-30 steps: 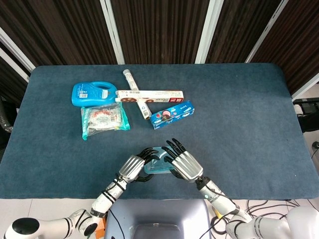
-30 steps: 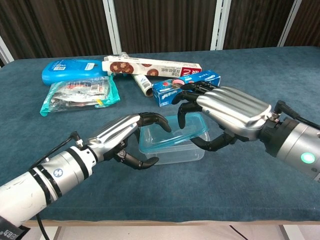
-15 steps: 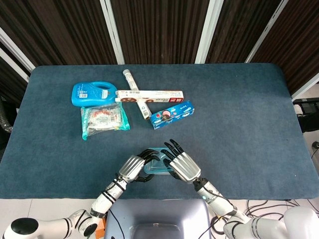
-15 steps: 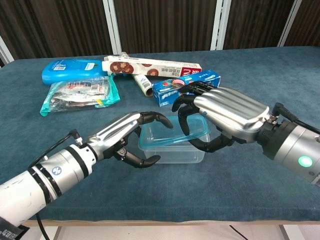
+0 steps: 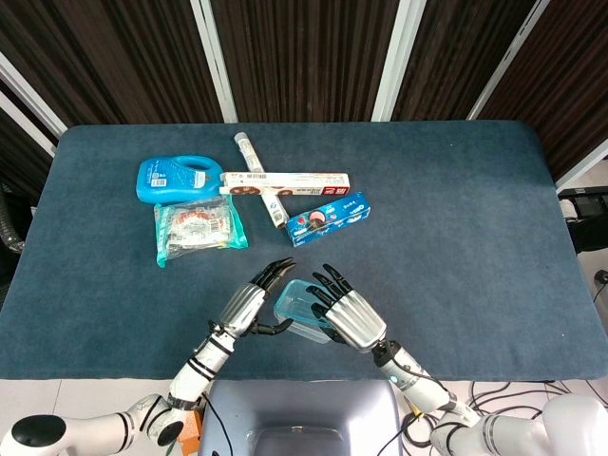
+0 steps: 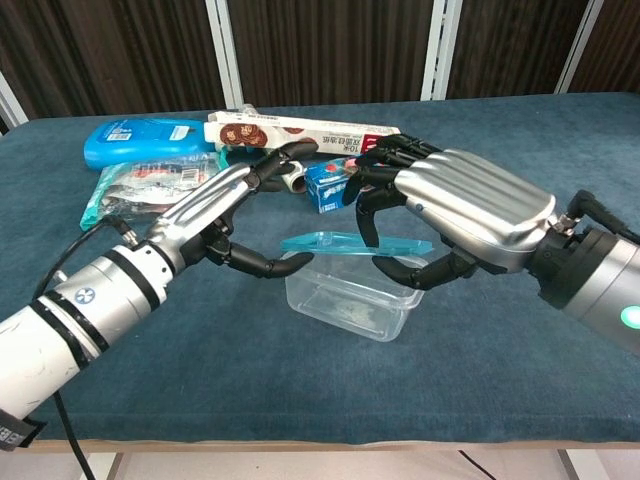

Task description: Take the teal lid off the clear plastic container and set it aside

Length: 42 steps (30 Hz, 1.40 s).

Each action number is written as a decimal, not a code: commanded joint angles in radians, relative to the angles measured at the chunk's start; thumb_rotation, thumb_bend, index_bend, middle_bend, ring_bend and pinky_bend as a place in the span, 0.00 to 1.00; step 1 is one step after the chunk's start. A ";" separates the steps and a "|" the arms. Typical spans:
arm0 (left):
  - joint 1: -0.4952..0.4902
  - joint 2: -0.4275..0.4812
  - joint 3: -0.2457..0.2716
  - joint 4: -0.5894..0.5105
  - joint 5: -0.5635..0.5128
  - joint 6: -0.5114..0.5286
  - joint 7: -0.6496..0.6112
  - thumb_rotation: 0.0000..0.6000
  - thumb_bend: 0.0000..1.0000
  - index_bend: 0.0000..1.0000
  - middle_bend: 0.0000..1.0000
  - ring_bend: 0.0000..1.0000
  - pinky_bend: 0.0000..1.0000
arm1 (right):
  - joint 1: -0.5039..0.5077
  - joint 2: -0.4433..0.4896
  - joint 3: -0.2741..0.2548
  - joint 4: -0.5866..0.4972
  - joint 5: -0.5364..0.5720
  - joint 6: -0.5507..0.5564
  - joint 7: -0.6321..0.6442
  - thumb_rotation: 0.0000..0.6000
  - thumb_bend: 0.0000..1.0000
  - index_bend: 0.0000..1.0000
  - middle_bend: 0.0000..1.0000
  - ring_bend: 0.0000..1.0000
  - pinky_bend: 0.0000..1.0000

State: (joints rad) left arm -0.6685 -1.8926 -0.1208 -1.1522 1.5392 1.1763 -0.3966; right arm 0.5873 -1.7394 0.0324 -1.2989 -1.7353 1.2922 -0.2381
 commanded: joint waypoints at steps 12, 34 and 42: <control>0.020 0.104 -0.020 -0.019 -0.030 0.015 0.010 1.00 0.27 0.00 0.00 0.00 0.00 | -0.006 0.108 0.048 -0.087 -0.073 0.118 -0.102 1.00 0.52 0.73 0.26 0.09 0.05; 0.171 0.374 0.085 -0.037 -0.043 0.049 0.036 1.00 0.26 0.00 0.00 0.00 0.00 | -0.110 0.087 -0.017 0.377 -0.008 0.144 0.067 1.00 0.52 0.60 0.26 0.09 0.05; 0.188 0.385 0.093 -0.033 -0.019 0.076 0.025 1.00 0.26 0.00 0.00 0.00 0.00 | -0.170 0.055 -0.078 0.489 -0.018 0.181 0.162 1.00 0.52 0.28 0.24 0.09 0.05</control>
State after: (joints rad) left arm -0.4804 -1.5077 -0.0284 -1.1848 1.5201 1.2529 -0.3712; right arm 0.4319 -1.6825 -0.0305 -0.8176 -1.7527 1.4673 -0.0935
